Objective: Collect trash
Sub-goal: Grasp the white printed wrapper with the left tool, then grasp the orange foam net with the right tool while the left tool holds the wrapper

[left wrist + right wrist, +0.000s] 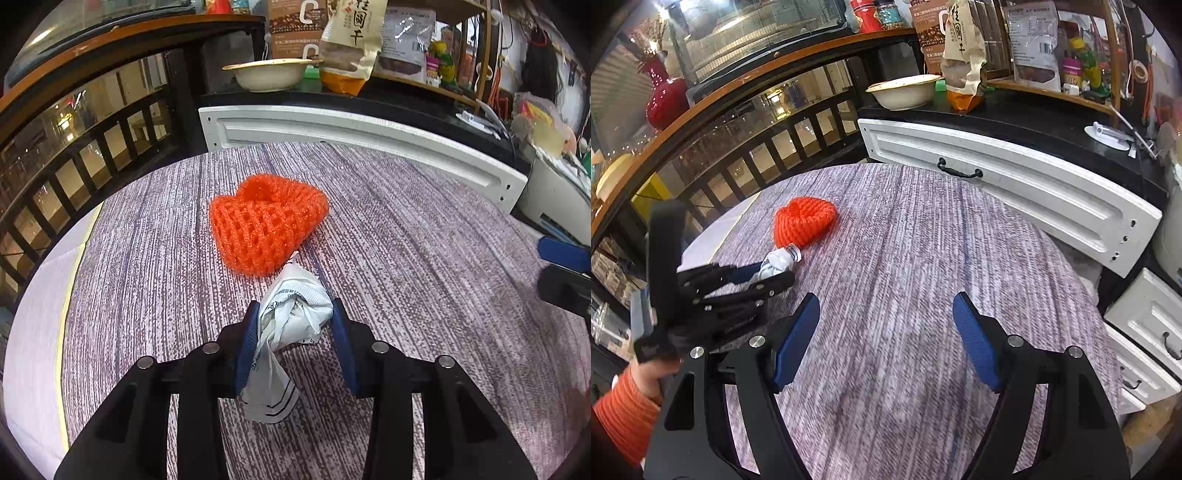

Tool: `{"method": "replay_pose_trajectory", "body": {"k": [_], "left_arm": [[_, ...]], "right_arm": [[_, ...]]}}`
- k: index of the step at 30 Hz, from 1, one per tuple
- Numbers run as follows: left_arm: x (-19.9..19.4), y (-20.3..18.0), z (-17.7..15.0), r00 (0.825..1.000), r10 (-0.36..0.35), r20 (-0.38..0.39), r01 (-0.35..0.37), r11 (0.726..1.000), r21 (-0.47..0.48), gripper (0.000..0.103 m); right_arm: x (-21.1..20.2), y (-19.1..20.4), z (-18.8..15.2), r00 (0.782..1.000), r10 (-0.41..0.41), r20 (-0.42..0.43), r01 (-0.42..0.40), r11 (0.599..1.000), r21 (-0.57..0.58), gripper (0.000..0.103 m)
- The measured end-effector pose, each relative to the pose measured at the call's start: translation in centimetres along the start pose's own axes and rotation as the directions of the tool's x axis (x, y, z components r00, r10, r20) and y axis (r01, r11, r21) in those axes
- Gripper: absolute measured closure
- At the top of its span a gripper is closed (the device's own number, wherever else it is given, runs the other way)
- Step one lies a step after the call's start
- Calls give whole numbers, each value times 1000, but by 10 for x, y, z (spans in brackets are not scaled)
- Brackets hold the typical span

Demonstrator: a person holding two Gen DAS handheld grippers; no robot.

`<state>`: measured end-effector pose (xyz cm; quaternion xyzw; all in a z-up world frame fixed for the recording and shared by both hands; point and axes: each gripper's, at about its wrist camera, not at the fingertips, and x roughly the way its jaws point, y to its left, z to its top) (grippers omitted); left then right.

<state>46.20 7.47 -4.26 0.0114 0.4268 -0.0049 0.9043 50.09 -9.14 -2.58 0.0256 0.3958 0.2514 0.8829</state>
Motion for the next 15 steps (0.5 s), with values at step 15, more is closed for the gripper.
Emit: {"method": "replay_pose_trajectory", "body": {"k": [15], "left_arm": [[-77,25,-31,991,89,105,-67,977,-202,66]], "right_arm": [[62,63,43,995,85,-44,-85,996,-9,29]]}}
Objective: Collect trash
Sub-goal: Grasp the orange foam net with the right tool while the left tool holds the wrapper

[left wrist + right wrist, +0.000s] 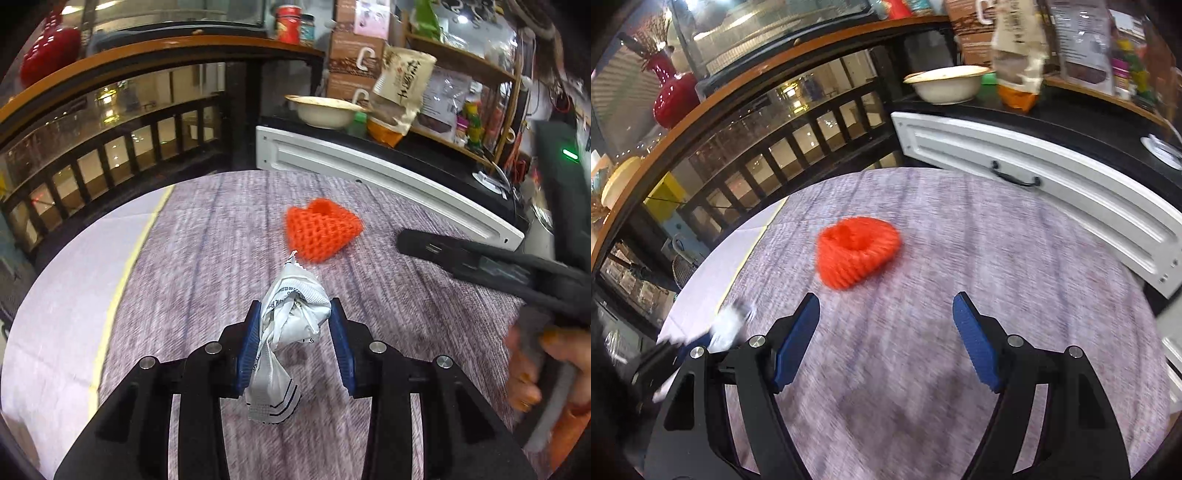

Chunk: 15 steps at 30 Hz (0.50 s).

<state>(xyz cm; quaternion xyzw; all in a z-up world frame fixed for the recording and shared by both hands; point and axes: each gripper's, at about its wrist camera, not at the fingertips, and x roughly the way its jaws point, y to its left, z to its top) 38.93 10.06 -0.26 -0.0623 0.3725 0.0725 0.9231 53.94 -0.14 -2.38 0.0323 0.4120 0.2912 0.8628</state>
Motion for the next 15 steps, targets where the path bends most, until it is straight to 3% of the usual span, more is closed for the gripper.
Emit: {"method": "replay_pose_trajectory", "body": {"k": [5,13,14,15], "left_arm": [[-7,11,-7,1000,2,1,-2,999,-35,66],[-10,12,-12,1000,-6,3,6,999,-34,66],[-10,12,-13,1000,-10,3,10,999,-34,66],[-11,12,-13,1000,-13,3,13,999,-33,66]], "right_arm": [[40,30,15,1000,-8,-30,7,999,-36,29],[89,43,28,993,-71,-93,69,997,-22,29],[94,43,28,990,-93,-103,91,995,-29,30],[98,44,27,987,-116,-112,112,993,-34,39]]}}
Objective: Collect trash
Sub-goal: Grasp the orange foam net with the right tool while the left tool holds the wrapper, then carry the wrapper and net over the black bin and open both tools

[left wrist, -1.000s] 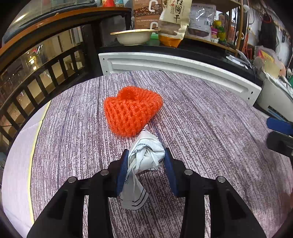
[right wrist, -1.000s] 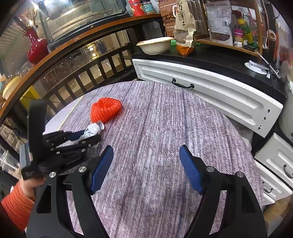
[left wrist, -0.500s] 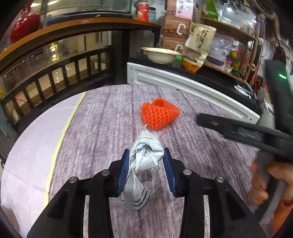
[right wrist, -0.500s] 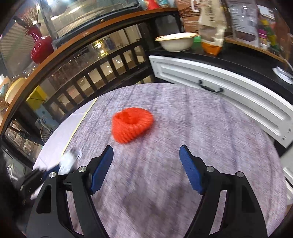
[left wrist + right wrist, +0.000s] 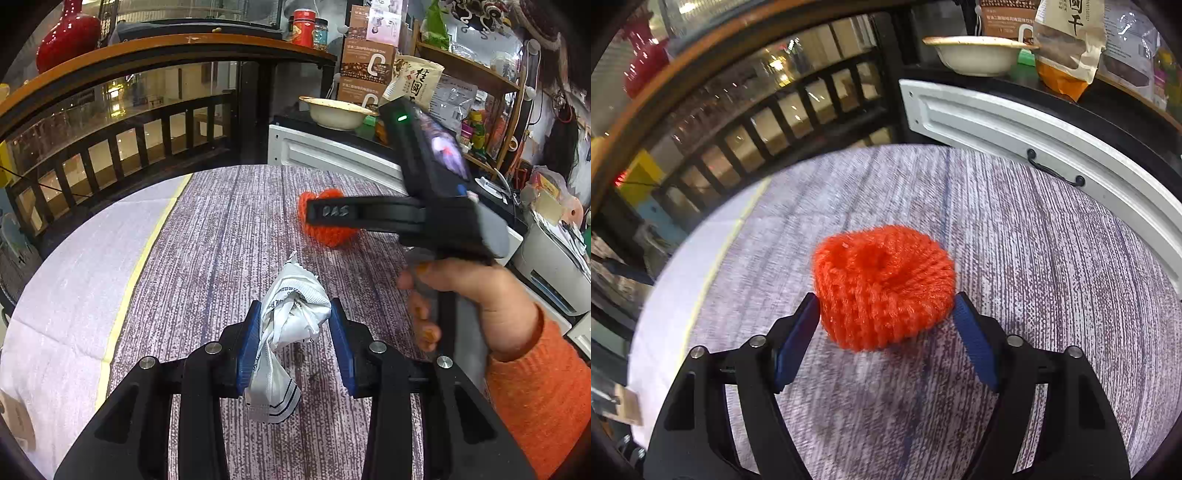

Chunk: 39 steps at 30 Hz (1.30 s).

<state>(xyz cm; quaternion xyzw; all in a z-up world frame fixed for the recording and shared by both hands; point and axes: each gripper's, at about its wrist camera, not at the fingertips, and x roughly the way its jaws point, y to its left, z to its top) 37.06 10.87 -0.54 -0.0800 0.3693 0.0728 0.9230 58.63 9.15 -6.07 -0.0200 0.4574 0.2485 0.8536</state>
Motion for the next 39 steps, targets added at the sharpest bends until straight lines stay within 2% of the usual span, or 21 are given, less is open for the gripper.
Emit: {"method": "replay_pose_trajectory", "body": {"k": [1,3,4,5,6,14,27,35,39], "left_arm": [[0,-1,0,1000,-1,1,1,1000,3,66],[-1,-2,-1,1000,-5,4,5,1000,6,66],[-3,-2,-2,1000,-7,5,7,1000,5,66],[-4,-3,-2,1000,-8,6,8,1000,4,66],[-6,-3,-3,1000,-9,9,9,1000,4,66],[-29,-10,-16,999,-34,25,33,999,11,66],[-91,-54,-62,992,-113,49,110,992,62,66],[-124,-95,-89,980,-186,71,177,977,120,66],[-134,-120,-102,969,-237,63,226,963,146,66]], "right_arm": [[3,0,-1,1000,-14,-10,14,1000,-3,44],[3,-3,-2,1000,-10,-9,10,1000,-1,66],[0,-4,-3,1000,-4,5,4,1000,3,70],[-4,-4,-3,1000,1,13,-2,1000,5,81],[-10,-5,-4,1000,10,22,-10,1000,8,83],[-77,-9,-32,992,57,114,-51,997,-55,84],[-202,-42,-131,970,94,225,-78,994,-76,84],[-264,-77,-199,956,52,288,-39,998,-49,84],[-285,-92,-234,952,-11,306,25,999,-43,84]]}}
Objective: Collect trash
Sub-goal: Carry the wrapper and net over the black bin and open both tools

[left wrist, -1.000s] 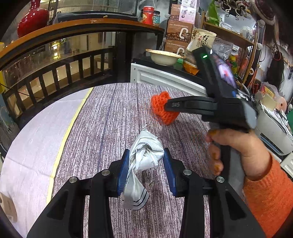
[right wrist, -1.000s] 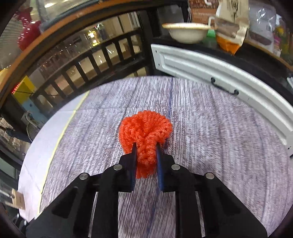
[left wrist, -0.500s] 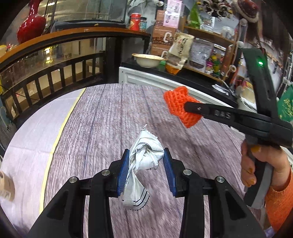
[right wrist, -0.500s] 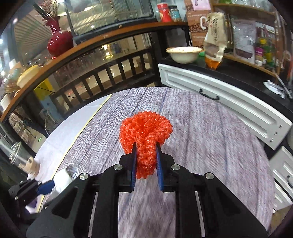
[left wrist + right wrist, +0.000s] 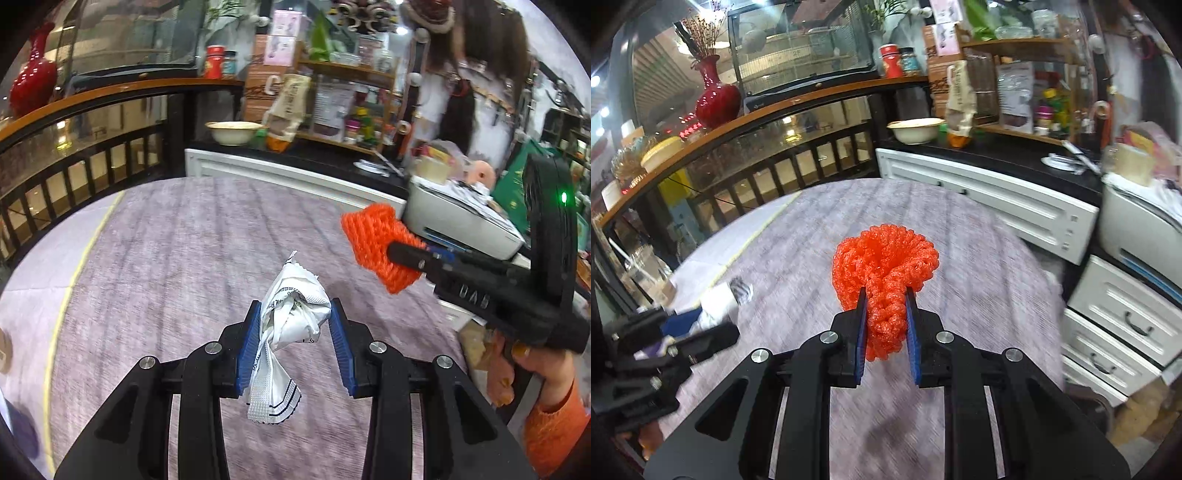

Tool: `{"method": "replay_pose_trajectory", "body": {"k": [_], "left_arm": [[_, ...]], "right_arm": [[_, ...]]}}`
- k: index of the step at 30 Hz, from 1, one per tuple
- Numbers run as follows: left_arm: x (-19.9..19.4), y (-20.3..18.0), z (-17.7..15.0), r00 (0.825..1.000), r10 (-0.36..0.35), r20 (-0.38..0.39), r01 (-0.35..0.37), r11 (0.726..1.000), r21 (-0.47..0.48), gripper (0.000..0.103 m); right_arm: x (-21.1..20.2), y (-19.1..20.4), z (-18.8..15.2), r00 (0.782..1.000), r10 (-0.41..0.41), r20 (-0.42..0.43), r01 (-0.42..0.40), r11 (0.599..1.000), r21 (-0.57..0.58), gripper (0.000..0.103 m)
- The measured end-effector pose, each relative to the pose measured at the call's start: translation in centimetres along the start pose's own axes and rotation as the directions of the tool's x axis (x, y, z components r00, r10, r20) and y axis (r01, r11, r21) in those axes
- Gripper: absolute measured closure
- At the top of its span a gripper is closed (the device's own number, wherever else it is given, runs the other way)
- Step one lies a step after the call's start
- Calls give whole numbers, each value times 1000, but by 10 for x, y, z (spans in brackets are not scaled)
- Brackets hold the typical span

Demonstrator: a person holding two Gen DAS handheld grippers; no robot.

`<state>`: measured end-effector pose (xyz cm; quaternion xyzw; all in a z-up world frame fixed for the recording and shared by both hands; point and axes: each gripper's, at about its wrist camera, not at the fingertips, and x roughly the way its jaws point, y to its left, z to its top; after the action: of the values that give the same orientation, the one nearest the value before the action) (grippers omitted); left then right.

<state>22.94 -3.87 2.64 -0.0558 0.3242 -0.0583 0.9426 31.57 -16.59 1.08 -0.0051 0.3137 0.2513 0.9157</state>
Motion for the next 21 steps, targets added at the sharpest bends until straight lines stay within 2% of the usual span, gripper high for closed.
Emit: {"method": "replay_pose_trajectory", "body": {"k": [5,13,16,21], "left_arm": [[-6,-33,-9,999,-49,8,49,998,37,66],[-10,-81,-18,994,-110,12,109,989,101,66],[-9,-94,-22,990,-139,4,138,984,112,66],[-1,-118,-27,983,-184,-19,185,975,122,66]], "right_arm": [[-36,-24,-32,998,-66,24,66,998,20,84],[-92,-73,-82,978,-200,60,192,974,120,84],[-103,-92,-100,967,-251,43,241,958,156,84],[-99,-123,-138,955,-294,-44,296,928,227,84]]}}
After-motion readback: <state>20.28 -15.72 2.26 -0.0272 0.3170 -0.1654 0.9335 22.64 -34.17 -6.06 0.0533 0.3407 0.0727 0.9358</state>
